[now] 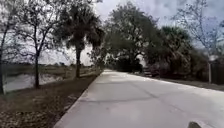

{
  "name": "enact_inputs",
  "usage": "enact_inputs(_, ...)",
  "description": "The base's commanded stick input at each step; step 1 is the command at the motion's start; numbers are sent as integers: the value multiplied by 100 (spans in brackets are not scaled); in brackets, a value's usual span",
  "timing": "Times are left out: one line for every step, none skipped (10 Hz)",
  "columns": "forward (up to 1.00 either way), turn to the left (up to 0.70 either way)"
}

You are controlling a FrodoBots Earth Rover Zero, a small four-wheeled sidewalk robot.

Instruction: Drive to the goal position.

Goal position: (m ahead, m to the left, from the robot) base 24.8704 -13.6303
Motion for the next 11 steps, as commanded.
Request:
enact_inputs(70,0)
enact_inputs(70,0)
enact_inputs(70,0)
enact_inputs(70,0)
enact_inputs(70,0)
enact_inputs(70,0)
enact_inputs(70,0)
enact_inputs(70,0)
enact_inputs(70,0)
enact_inputs(70,-16)
enact_inputs(70,-35)
